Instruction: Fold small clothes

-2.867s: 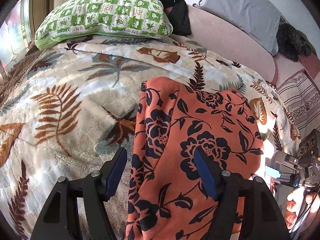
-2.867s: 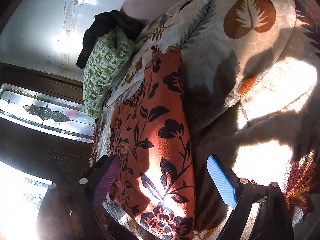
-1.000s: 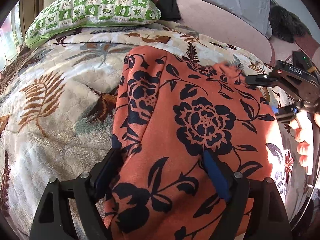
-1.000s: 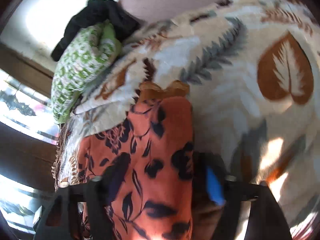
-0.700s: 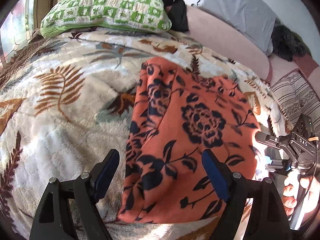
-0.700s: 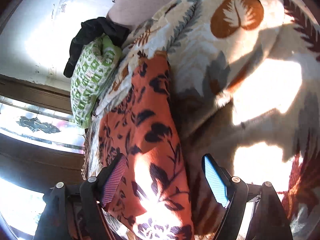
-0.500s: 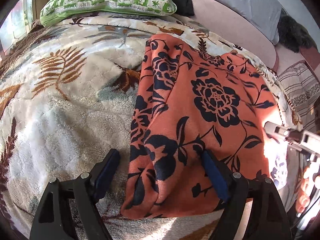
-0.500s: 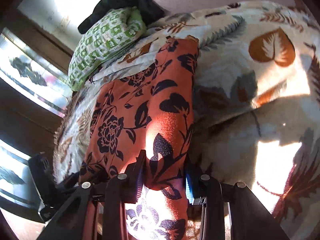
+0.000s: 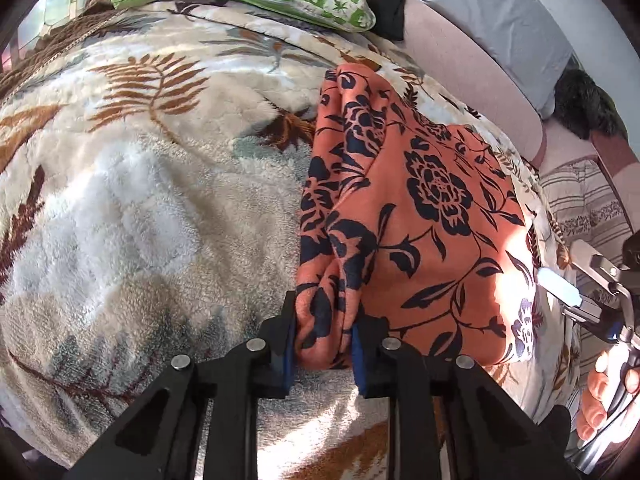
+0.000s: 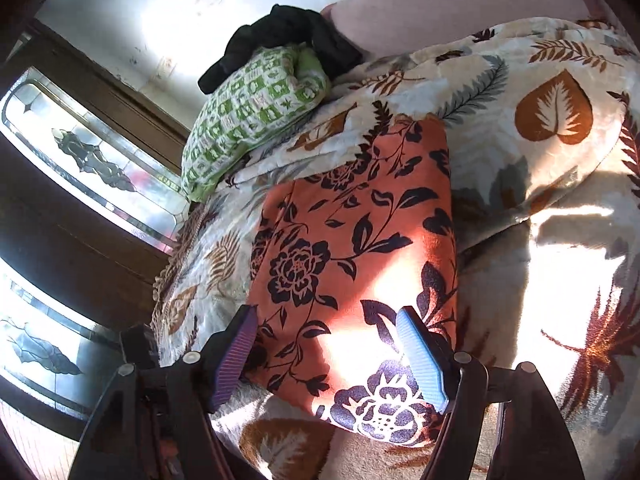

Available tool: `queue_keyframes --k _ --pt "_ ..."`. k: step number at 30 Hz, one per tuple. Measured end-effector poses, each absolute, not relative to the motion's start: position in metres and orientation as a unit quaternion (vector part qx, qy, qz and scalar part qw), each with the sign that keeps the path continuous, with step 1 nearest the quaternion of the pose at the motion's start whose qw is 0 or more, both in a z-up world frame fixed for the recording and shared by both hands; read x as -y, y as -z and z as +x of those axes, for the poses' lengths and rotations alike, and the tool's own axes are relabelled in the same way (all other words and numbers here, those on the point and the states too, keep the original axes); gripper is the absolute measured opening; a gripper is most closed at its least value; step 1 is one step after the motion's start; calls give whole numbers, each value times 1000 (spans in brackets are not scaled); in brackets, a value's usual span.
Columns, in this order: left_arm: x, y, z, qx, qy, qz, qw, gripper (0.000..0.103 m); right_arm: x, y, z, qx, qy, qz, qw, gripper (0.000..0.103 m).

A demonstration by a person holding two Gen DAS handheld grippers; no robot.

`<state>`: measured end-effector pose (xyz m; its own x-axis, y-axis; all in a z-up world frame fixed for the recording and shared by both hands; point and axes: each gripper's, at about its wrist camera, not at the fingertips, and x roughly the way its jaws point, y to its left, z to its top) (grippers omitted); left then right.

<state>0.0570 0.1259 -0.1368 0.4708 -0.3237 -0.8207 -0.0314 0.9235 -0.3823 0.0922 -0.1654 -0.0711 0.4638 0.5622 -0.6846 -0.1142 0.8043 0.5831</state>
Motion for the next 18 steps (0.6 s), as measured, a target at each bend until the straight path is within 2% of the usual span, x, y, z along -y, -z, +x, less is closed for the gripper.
queue_keyframes --k 2,5,7,9,12,14,15,16,17,18 --pt "-124 137 56 -512 92 -170 837 23 161 87 95 -495 -208 243 808 75" --pt "-126 122 56 -520 93 -166 833 41 156 101 97 -506 -210 239 802 77" --pt "-127 96 57 -490 106 -162 850 58 153 105 98 -515 -214 226 798 77" --pt "-126 69 67 -449 108 -152 874 64 153 106 96 -514 -222 223 798 79" --pt "-118 59 110 -449 134 -149 871 64 155 108 97 -513 -223 234 795 80" --pt "-119 79 144 -481 145 -179 846 45 157 109 95 -509 -225 241 795 81" --pt "-116 93 161 -504 144 -172 834 13 157 109 95 -508 -226 243 795 81" --pt "-114 106 167 -522 120 -138 833 3 158 109 95 -509 -229 244 793 81" --pt "-113 120 173 -529 103 -106 836 4 158 109 94 -510 -231 245 791 81" --pt "-118 131 175 -536 106 -116 829 6 159 110 94 -511 -235 249 789 81"
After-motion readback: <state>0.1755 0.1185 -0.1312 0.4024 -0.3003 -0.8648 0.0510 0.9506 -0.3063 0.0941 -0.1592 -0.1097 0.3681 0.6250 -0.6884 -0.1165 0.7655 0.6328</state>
